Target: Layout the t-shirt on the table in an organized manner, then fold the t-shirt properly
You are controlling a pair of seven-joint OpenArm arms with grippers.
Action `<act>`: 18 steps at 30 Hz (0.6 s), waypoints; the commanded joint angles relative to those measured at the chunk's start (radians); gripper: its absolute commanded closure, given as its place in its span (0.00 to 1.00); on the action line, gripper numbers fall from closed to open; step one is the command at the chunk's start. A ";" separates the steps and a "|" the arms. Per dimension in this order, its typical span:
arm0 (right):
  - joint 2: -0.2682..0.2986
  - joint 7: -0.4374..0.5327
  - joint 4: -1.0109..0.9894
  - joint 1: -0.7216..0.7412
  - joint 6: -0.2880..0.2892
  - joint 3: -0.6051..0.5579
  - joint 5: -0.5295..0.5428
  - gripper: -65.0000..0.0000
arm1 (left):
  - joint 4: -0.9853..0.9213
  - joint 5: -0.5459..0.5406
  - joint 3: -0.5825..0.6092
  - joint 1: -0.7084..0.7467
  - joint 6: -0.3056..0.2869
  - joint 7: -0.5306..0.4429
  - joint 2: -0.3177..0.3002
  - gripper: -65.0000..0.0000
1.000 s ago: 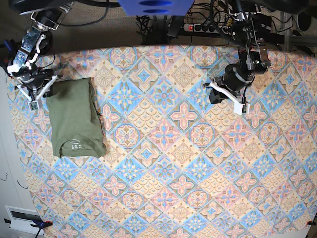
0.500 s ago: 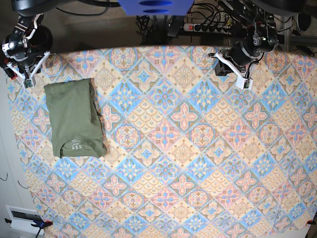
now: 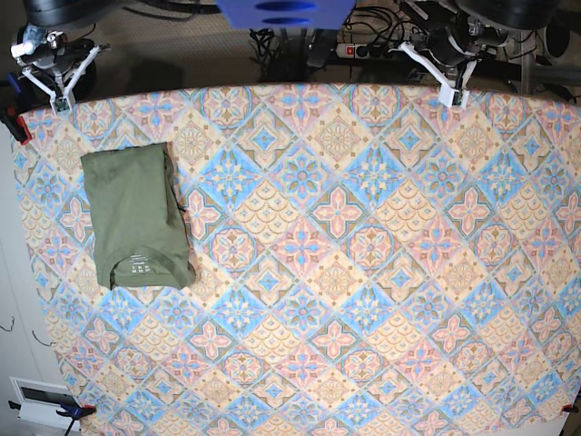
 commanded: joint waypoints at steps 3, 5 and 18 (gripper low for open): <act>0.011 -0.010 -0.097 -0.034 -0.002 0.007 -0.008 0.91 | -0.036 -0.008 -0.004 0.041 -0.005 -0.005 -0.004 1.00; 0.003 -0.010 -0.164 -0.034 -0.002 0.007 -0.009 0.91 | -0.068 0.021 -0.004 0.042 -0.005 -0.005 -0.004 1.00; 0.001 0.215 -0.691 0.064 -0.002 -0.238 -0.013 0.91 | -0.594 0.173 0.062 -0.107 -0.007 -0.182 0.021 1.00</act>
